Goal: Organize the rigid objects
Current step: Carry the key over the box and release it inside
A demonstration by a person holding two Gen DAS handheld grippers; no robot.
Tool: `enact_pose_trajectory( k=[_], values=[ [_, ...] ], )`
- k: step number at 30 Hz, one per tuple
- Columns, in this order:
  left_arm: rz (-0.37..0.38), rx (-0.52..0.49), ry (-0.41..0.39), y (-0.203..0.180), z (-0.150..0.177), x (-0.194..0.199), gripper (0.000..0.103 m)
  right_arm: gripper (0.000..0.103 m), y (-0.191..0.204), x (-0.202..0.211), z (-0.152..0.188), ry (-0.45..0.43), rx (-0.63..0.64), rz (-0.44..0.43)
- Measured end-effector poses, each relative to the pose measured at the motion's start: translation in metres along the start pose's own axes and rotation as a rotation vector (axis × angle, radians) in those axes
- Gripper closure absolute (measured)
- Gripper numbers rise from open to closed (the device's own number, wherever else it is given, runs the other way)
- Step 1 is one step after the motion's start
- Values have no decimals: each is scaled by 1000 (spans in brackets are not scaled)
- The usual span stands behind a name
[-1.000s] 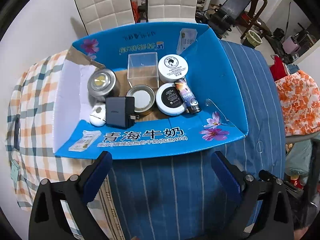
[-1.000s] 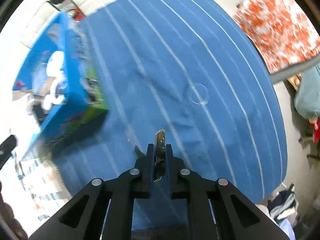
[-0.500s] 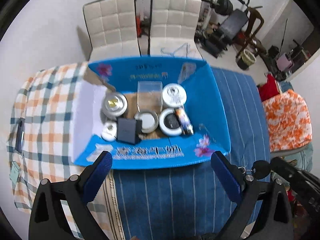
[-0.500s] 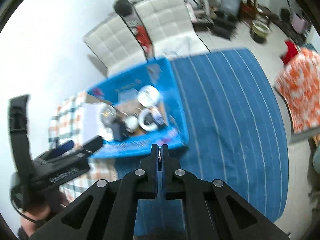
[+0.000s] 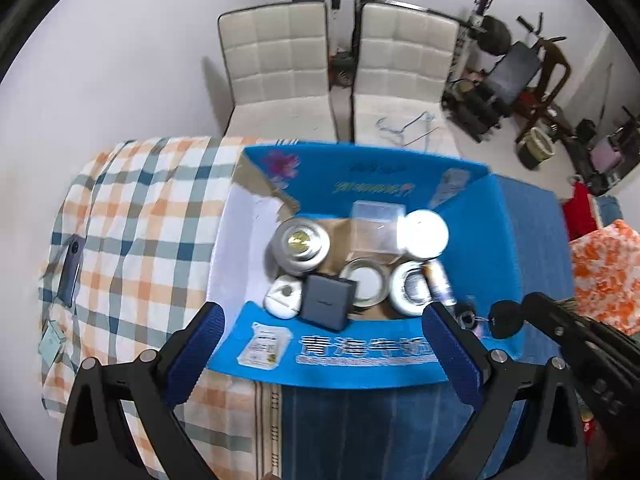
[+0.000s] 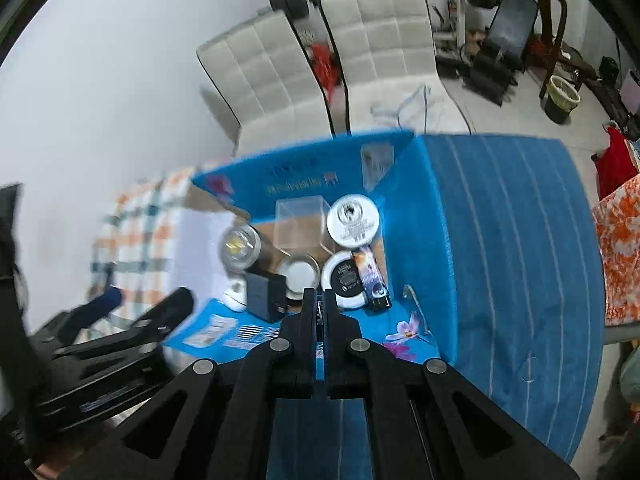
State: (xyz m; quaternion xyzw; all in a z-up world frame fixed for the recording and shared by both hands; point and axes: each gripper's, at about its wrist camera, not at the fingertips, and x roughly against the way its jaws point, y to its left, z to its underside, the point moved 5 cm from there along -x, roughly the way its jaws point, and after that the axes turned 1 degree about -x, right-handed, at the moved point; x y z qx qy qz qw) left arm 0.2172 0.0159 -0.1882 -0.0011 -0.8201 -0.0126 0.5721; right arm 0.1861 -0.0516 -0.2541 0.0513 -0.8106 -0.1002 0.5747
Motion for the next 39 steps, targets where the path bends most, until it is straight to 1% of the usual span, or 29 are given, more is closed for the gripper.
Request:
enact_pose_trajectory(
  k=[2, 3, 5, 6, 9, 17, 22, 23, 24, 25, 26, 27, 29, 30, 35, 39],
  values=[
    [-20, -3, 25, 5, 4, -18, 2, 101, -4, -25, 4, 27, -7, 26],
    [-25, -3, 38, 7, 6, -24, 2, 101, -5, -43, 7, 58, -1, 43],
    [-27, 0, 58, 10, 9, -37, 2, 101, -7, -64, 9, 74, 0, 79],
    [-30, 1, 65, 11, 11, -42, 2, 101, -8, -75, 11, 89, 14, 109],
    [-31, -1, 97, 14, 14, -58, 2, 101, -16, -102, 14, 134, 11, 159],
    [-8, -26, 152, 13, 15, -85, 2, 100, -24, -132, 10, 163, 36, 262],
    [-3, -31, 164, 13, 12, -95, 2, 99, -31, -147, 7, 197, 46, 301],
    [-4, -33, 165, 13, 11, -96, 2, 96, -33, -149, 6, 194, 47, 308],
    [-4, -35, 167, 12, 11, -96, 2, 94, -35, -149, 6, 197, 50, 322],
    [-3, -38, 166, 12, 10, -97, 2, 87, -36, -150, 5, 201, 52, 331],
    [-4, -39, 164, 12, 9, -97, 2, 73, -37, -150, 5, 208, 52, 336],
    [-4, -39, 165, 12, 8, -97, 2, 64, -39, -152, 4, 213, 46, 338],
    [-3, -38, 163, 12, 6, -97, 2, 21, -41, -151, 4, 231, 35, 323],
    [-5, -38, 162, 12, 6, -96, 2, 16, -42, -151, 5, 235, 24, 314],
    [-12, -40, 153, 16, 2, -89, 2, 15, -42, -139, 8, 227, 20, 308],
    [-13, -29, 136, 19, 0, -74, 2, 15, -40, -117, 9, 202, 11, 289]
  ],
)
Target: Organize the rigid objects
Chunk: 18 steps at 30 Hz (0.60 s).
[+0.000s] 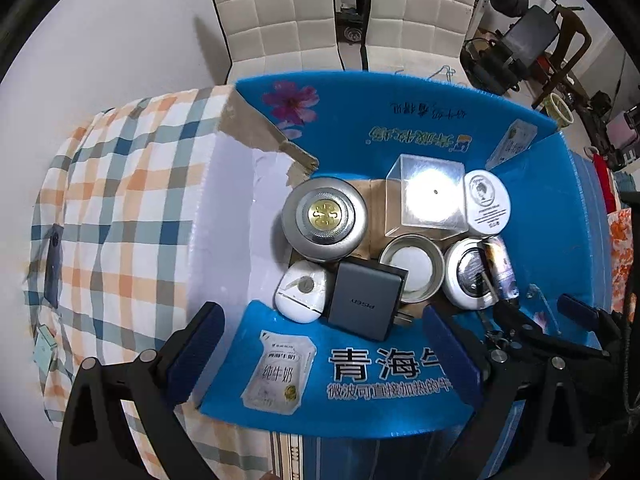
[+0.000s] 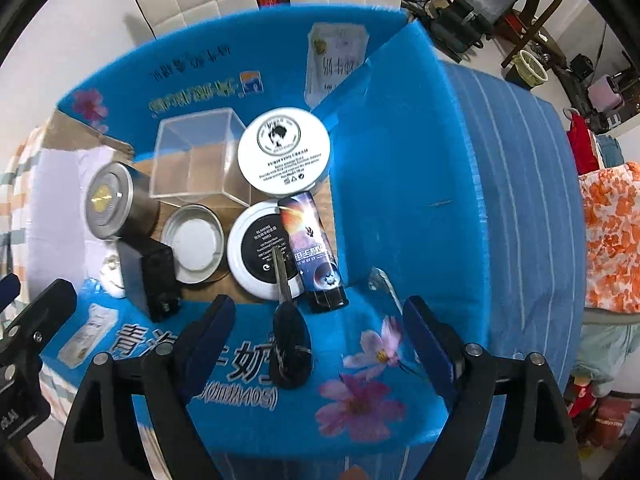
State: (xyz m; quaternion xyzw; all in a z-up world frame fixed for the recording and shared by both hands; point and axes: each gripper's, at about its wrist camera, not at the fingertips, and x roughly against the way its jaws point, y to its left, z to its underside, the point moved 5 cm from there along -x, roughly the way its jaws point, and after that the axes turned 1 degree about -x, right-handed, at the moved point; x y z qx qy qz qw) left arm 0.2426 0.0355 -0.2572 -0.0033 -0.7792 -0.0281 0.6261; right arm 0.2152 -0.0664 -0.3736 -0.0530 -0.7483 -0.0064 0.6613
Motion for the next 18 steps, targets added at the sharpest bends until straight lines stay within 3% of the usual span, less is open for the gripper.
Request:
enact_pose_trajectory(
  k=[7, 18],
  values=[
    [14, 20, -59, 2, 9, 62, 2, 15, -8, 81, 12, -92, -13, -45],
    [54, 9, -204, -9, 47, 187, 2, 14, -29, 234, 74, -273, -25, -120]
  ],
)
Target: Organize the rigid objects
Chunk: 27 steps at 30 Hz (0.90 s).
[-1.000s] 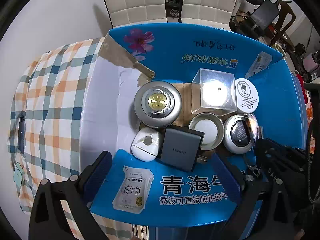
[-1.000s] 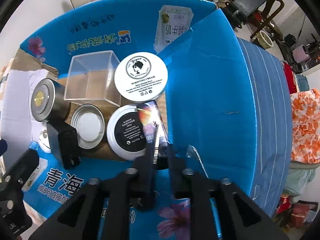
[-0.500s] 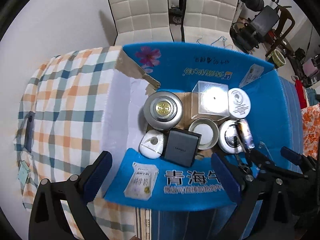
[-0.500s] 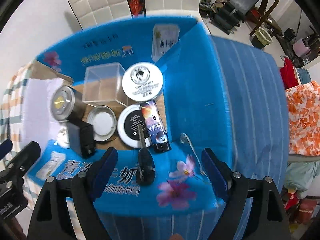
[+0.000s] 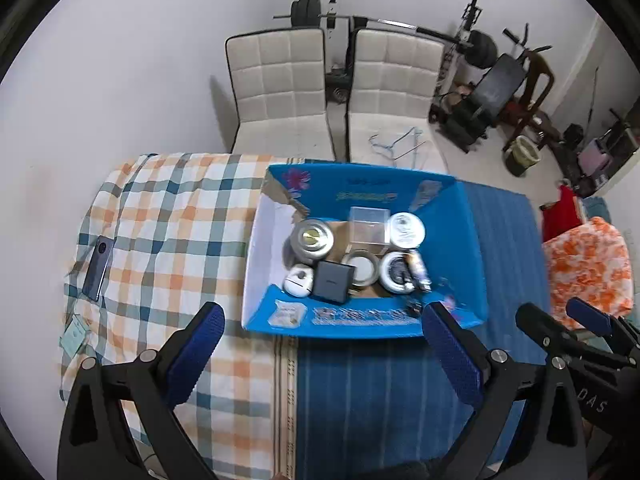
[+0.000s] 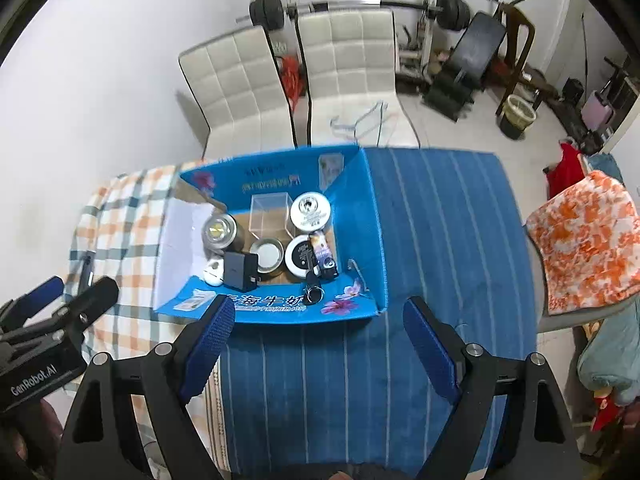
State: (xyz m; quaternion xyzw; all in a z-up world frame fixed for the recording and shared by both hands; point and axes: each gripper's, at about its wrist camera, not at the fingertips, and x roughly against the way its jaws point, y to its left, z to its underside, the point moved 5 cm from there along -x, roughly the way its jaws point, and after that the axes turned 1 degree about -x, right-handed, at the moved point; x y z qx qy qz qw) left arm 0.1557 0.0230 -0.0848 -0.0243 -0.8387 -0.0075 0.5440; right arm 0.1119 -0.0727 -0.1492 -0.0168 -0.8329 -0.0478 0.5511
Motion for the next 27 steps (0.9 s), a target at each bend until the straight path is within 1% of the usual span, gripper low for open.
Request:
enact_pose_trajectory(
  k=[3, 7, 13, 16, 21, 27],
  values=[
    [9, -9, -27, -8, 6, 24, 2, 14, -4, 34, 4, -39, -10, -10],
    [-2, -13, -62, -13, 10, 48, 2, 14, -5, 66, 12, -69, 3, -6],
    [-6, 9, -96, -9, 14, 69, 2, 14, -8, 96, 19, -98, 20, 10],
    [-8, 15, -101, -7, 15, 70, 2, 14, -10, 100, 19, -108, 22, 22],
    [-23, 14, -90, -5, 17, 65, 2, 14, -10, 93, 17, -124, 18, 54],
    [-40, 16, -70, -6, 19, 52, 2, 14, -14, 72, 14, -111, 16, 94]
  ],
)
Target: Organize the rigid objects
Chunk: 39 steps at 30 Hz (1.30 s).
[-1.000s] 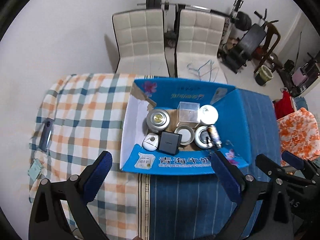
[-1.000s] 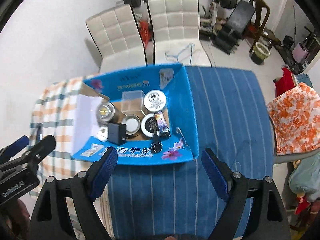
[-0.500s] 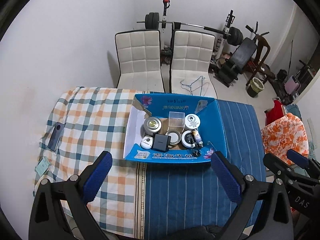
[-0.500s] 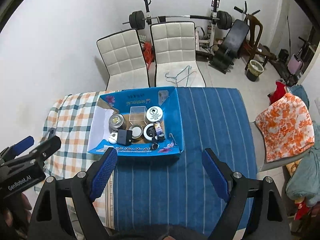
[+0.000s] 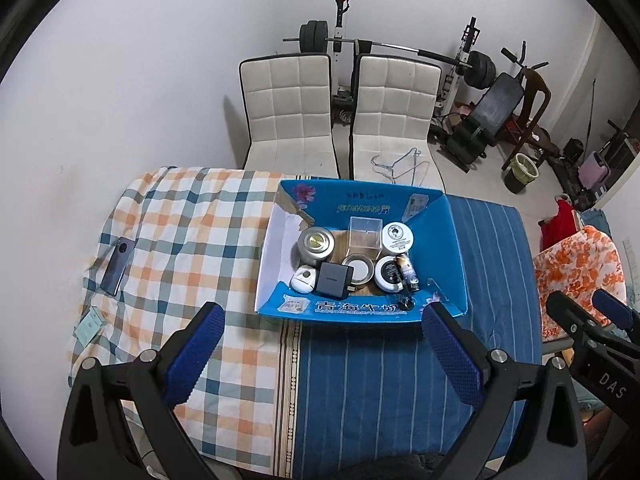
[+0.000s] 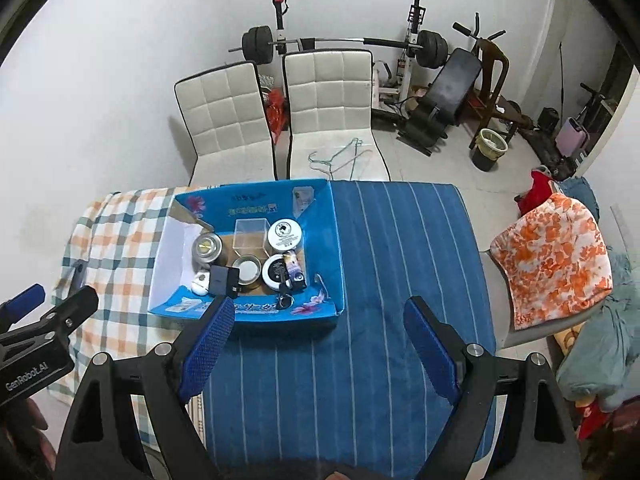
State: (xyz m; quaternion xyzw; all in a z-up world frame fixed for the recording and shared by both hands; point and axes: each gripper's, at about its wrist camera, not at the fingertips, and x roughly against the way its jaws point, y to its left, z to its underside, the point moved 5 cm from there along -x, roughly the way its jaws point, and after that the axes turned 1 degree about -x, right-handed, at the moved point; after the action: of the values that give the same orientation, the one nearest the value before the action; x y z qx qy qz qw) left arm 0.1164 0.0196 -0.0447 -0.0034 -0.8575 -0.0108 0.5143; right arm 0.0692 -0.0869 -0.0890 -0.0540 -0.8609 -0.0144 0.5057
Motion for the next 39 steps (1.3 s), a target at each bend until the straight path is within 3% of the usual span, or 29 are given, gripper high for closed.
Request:
enact_pose_trajectory(
  k=[10, 39],
  values=[
    [-3, 1, 2, 0, 1, -10, 2, 14, 4, -16, 2, 15, 9, 14],
    [-6, 5, -23, 5, -5, -11, 2, 14, 3, -2, 1, -10, 21, 11]
  ],
)
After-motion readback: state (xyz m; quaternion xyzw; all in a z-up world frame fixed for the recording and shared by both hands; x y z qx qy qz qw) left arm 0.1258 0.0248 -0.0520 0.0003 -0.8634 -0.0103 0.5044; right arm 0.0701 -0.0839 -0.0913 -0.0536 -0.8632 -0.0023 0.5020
